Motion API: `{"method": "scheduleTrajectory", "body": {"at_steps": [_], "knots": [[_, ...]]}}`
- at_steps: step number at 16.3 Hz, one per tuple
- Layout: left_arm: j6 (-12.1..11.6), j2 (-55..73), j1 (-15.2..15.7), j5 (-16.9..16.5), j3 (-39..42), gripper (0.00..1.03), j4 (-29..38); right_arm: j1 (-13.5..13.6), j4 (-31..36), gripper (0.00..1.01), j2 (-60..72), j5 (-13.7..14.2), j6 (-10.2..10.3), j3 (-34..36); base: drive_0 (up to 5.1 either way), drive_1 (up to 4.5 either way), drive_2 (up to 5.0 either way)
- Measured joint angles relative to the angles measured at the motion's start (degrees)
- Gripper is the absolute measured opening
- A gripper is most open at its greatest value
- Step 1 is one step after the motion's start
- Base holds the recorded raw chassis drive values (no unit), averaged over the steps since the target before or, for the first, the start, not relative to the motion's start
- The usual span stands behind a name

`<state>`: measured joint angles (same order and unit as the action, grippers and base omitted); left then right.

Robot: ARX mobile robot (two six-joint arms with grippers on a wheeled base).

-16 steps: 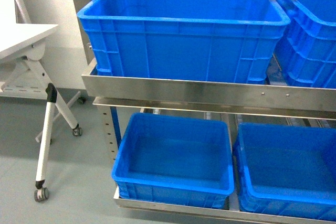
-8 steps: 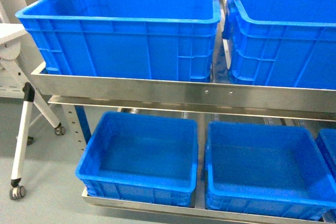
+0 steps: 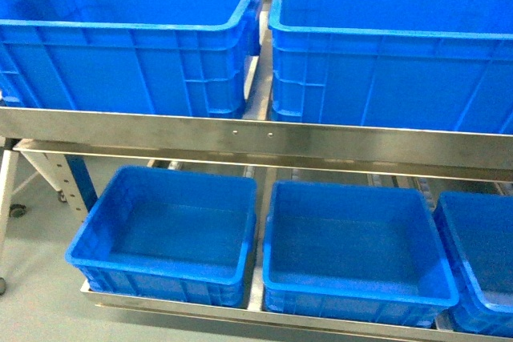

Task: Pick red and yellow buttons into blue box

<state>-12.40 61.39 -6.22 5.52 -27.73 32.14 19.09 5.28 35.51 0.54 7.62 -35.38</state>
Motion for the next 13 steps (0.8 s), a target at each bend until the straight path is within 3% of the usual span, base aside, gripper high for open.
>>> {"method": "scheduleTrajectory", "body": {"at_steps": [5, 9, 13], "knots": [[0.0, 0.0, 0.0, 0.0, 0.0, 0.23, -0.2, 0.0, 0.0, 0.28, 0.0, 0.0, 0.0, 0.0, 4.6, -3.32, -1.3], [0.0, -0.1, -0.2, -0.3, 0.0, 0.23, -0.3, 0.0, 0.3, 0.28, -0.4, 0.0, 0.0, 0.0, 0.0, 0.0, 0.0], [0.0, -0.3, -0.1, -0.2, 0.0, 0.23, -0.2, 0.0, 0.0, 0.28, -0.3, -0.1, 0.0, 0.0, -0.1, 3.98, -4.2]]}}
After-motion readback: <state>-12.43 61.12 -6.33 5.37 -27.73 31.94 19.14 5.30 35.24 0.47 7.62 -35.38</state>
